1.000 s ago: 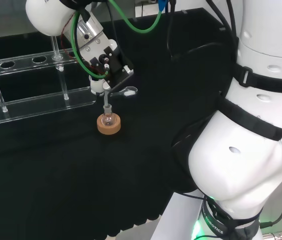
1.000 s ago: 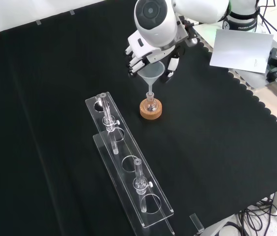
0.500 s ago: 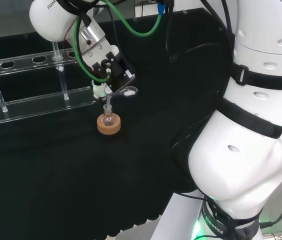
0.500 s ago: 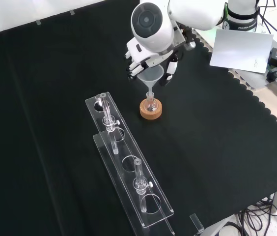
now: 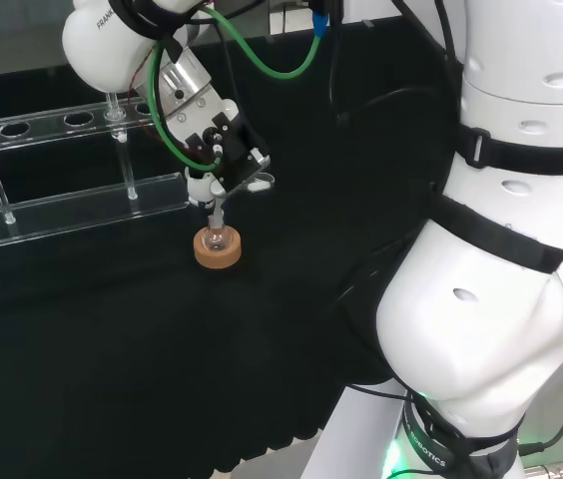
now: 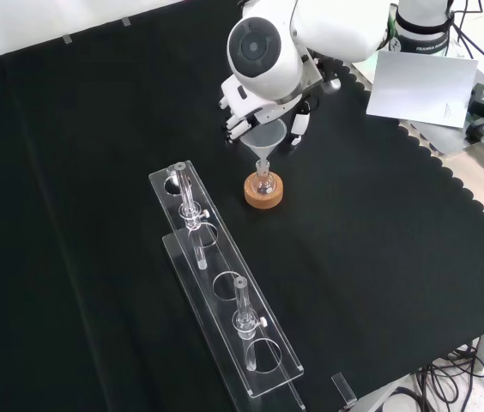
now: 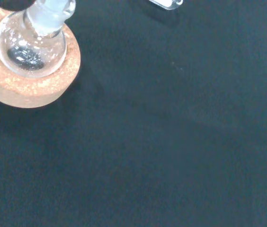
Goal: Place the funnel on the round-bottom flask.
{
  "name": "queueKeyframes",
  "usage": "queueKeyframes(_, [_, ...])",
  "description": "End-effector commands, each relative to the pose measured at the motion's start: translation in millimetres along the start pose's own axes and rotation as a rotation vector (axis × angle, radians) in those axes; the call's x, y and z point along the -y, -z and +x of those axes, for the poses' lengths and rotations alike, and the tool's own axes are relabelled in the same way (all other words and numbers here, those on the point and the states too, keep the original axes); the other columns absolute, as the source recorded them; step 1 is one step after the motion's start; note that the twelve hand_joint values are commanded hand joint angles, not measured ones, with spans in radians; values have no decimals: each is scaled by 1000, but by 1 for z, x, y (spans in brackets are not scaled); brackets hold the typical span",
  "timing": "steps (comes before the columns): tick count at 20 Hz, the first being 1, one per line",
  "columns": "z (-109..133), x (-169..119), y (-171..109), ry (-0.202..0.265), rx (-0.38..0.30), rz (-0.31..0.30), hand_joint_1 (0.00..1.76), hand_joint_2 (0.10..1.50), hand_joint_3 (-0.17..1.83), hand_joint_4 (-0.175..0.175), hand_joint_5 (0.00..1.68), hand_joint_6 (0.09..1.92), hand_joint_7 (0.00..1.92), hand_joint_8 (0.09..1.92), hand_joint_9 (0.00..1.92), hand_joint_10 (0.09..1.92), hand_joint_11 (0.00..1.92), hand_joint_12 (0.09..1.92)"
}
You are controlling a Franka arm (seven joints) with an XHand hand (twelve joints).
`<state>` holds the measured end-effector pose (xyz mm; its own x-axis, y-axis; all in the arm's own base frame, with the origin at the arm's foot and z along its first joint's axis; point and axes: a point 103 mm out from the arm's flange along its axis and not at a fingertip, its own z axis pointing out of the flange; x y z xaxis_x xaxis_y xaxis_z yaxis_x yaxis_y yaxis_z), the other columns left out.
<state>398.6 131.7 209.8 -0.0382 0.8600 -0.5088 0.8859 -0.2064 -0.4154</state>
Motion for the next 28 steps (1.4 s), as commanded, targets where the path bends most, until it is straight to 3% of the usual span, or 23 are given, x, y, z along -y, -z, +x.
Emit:
queueKeyframes(1, [7, -4, -3, 8, -1, 5, 727, 794, 444, -68, 469, 630, 640, 774, 936, 517, 614, 1260])
queueKeyframes(11, [10, -5, -6, 13, 6, 16, 726, 793, 444, -69, 444, 620, 622, 774, 904, 511, 608, 1256])
queueKeyframes(17, [11, -3, -7, 25, 13, 19, 684, 757, 438, -73, 364, 500, 521, 812, 809, 573, 569, 1277])
queueKeyframes(28, [7, -2, -6, 14, 18, 13, 665, 741, 442, -72, 371, 355, 451, 809, 734, 613, 542, 1294])
